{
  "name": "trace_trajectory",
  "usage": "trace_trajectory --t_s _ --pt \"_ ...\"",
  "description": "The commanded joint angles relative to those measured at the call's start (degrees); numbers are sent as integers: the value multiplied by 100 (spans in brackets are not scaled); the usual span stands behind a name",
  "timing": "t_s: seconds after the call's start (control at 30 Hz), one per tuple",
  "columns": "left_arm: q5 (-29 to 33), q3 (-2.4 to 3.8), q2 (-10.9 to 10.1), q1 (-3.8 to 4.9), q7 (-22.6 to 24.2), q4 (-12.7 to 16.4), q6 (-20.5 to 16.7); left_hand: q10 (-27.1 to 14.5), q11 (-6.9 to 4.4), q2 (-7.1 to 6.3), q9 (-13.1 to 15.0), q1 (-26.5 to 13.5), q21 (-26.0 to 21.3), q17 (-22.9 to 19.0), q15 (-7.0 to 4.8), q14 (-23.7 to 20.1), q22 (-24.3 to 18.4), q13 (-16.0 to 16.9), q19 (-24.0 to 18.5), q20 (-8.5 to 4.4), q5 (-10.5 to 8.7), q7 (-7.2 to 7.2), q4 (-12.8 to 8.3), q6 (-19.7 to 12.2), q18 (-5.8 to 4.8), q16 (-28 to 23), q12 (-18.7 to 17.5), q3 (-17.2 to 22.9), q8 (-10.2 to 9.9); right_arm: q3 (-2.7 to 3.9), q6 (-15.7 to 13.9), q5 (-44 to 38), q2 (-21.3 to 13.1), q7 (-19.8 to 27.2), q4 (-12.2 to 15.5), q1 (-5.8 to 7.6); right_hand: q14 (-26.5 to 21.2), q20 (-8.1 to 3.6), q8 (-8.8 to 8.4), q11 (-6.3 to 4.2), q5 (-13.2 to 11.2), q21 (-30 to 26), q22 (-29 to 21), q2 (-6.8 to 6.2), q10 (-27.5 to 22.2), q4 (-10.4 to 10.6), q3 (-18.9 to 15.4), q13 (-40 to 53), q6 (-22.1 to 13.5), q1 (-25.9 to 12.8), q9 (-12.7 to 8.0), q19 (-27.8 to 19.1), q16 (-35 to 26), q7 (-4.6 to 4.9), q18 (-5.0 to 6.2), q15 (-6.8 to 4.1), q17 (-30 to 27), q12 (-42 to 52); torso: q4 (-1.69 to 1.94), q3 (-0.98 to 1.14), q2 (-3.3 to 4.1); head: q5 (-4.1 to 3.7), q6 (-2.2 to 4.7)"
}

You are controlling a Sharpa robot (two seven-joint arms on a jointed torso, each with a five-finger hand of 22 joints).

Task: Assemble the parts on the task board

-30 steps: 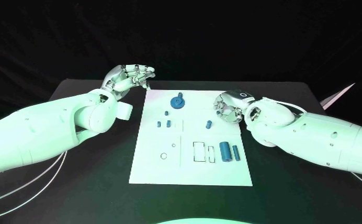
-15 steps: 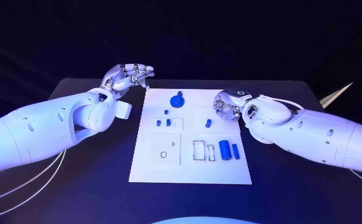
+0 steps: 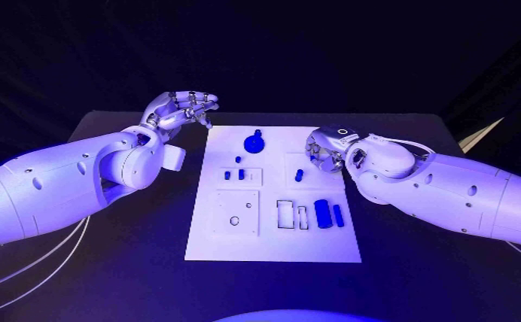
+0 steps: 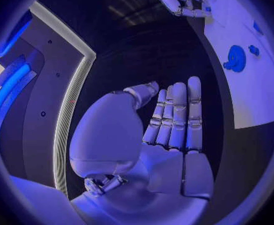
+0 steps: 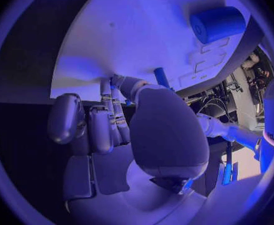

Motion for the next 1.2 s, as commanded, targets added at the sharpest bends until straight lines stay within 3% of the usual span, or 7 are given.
trace_trajectory --t_s 0.03,0.43,1.2 --pt "-8 5 -5 1 -12 25 -2 -146 6 -27 6 -1 -76 -57 13 -32 -80 -62 -6 -6 -24 23 55 -93 29 -83 -7 -123 74 -85 68 -90 -25 -74 -23 -108 320 -19 173 -67 32 191 408 230 195 -246 356 -182 192 45 96 126 101 15 -78 -43 173 -195 -4 2 -2 -9 -11" --pt "-18 5 -17 1 -42 35 12 -172 17 -24 4 -9 -99 -62 23 -45 -96 -65 -2 0 -23 34 72 -118 27 -87 -3 -137 75 -85 -371 -258 -55 -173 63 -115 309 -48 182 -100 40 347 508 261 342 -421 520 -167 252 -2 130 160 72 -19 -103 -75 136 -231 2 2 -7 -27 -10" --pt "-19 5 -27 1 -82 -12 -5 -211 31 -30 1 -36 -145 -72 37 -65 -128 -69 5 13 -23 48 108 -161 27 -95 10 -167 79 -80 -876 -128 -237 -139 250 -102 317 -58 180 -108 37 440 566 262 395 -489 606 -159 281 -53 143 179 89 -28 -119 -83 157 -253 -3 -5 -9 -31 12"
